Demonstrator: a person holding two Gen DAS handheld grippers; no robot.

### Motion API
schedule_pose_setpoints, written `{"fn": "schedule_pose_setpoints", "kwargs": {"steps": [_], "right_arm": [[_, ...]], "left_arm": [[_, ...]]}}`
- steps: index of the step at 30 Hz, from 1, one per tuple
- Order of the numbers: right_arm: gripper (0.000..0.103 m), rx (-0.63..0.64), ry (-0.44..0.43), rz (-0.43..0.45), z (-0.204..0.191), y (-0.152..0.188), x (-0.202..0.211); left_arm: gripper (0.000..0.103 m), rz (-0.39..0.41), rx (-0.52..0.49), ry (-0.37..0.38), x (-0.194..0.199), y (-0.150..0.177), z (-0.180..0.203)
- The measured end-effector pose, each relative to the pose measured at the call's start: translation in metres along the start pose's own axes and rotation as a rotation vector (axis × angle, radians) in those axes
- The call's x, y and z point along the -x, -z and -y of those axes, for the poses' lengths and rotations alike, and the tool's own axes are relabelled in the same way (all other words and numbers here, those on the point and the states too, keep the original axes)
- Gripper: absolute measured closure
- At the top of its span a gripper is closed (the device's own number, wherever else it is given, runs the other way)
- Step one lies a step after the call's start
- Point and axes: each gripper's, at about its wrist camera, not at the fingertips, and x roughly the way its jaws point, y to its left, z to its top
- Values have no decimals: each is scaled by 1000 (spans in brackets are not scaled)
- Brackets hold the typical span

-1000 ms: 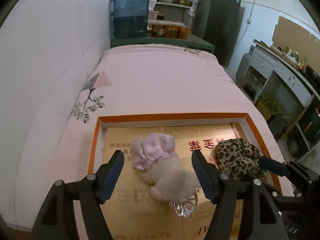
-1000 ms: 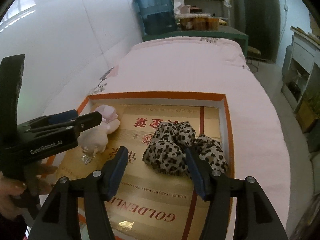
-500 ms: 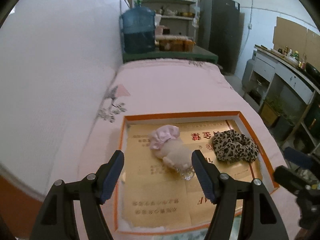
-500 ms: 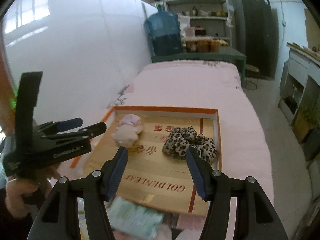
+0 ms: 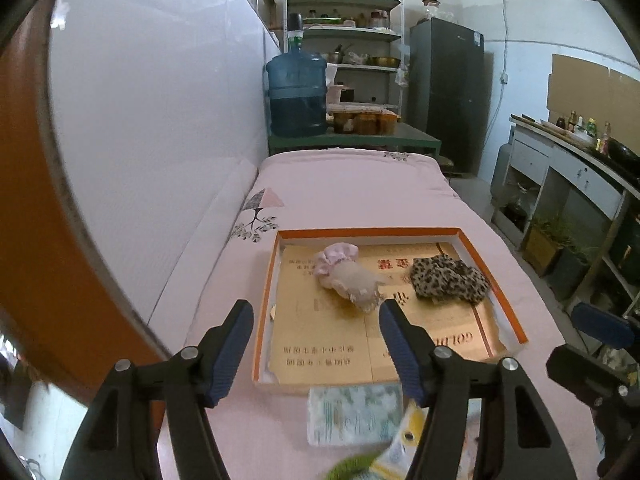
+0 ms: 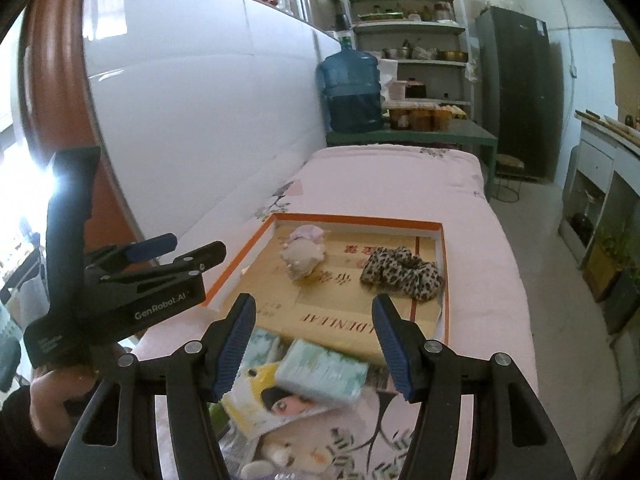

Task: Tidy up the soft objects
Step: 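Move both tools back toward the remaining pile of soft items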

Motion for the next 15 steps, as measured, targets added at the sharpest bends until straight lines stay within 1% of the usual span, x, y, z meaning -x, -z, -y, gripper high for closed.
{"fn": "schedule_pose_setpoints", "kwargs": {"steps": [4,9,15], "right_arm": [[41,-2,-10,-7,-10,14,11],[41,7,8,-17,-20,32,20],[41,-6,14,-21,-24,47,30]], "left_arm": [[38,-4,30,29,18,11,-6],[38,-18,59,60,36,26,-13],[38,-3,71,65,59,41,-20]]}}
